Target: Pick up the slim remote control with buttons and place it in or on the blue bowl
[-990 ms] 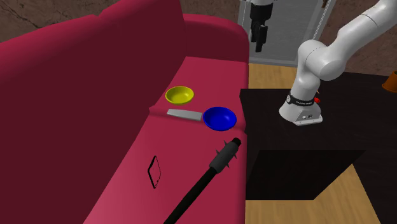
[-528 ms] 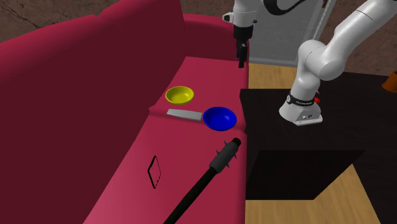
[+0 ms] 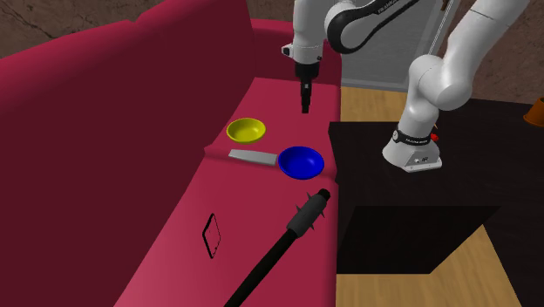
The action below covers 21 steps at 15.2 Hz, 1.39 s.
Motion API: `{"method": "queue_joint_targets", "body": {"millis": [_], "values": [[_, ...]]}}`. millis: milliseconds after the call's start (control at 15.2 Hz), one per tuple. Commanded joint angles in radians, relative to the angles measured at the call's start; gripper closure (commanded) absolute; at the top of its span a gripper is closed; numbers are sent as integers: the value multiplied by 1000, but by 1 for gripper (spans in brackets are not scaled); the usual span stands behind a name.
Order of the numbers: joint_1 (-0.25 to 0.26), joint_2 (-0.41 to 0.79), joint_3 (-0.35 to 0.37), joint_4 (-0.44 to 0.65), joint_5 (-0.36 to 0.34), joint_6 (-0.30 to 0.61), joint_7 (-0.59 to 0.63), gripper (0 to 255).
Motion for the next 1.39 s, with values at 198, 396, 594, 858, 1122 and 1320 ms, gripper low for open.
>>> {"method": "queue_joint_targets", "body": {"millis": [198,396,594,858,1122,1320], "values": [[-12,191,-5,46,-8,157,18,0],[-17,311,-9,97,-12,232,29,0],[-21,431,-13,160,-15,296,39,0],[-25,590,-20,262,-16,361,50,0],[-29,748,-26,384,-13,405,58,0],[-32,866,-30,490,-8,424,62,0]]}}
